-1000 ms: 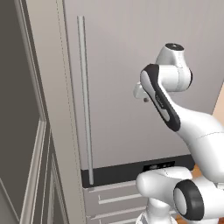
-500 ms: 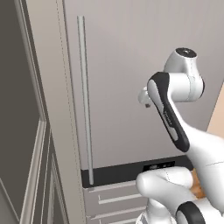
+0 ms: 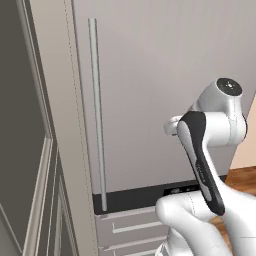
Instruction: Retrieve the orange and pear from the fridge and place them into the bowl on the dining table.
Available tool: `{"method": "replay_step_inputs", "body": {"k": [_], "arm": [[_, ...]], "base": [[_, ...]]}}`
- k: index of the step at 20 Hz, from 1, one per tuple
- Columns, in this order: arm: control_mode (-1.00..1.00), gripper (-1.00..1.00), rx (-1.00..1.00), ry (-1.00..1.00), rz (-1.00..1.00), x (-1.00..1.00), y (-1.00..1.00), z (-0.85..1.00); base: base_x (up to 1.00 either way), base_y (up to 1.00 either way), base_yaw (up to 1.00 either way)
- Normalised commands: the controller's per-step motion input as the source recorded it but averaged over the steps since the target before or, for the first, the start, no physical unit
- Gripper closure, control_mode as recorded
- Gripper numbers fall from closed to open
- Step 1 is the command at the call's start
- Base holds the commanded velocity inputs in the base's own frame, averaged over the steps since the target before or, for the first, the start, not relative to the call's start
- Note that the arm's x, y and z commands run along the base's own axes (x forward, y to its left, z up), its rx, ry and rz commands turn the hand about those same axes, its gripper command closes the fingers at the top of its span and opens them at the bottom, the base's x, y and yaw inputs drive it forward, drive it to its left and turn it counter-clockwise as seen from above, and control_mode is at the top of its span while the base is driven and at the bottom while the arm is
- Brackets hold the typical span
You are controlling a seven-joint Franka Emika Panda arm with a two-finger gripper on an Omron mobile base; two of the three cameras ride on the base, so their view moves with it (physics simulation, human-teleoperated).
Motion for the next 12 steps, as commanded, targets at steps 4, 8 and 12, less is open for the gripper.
{"method": "replay_step_inputs", "body": {"k": [4, 8, 12], "arm": [[-1.0, -1.0, 0.0, -0.09, 0.0, -0.1, 0.0, -0.17], [-1.0, -1.0, 0.0, -0.09, 0.0, -0.17, 0.0, -0.07], [-1.0, -1.0, 0.0, -0.15, 0.0, -0.21, 0.0, -0.01]], "base": [[0.0, 0.0, 0.0], [0.0, 0.0, 0.0], [0.0, 0.0, 0.0]]}}
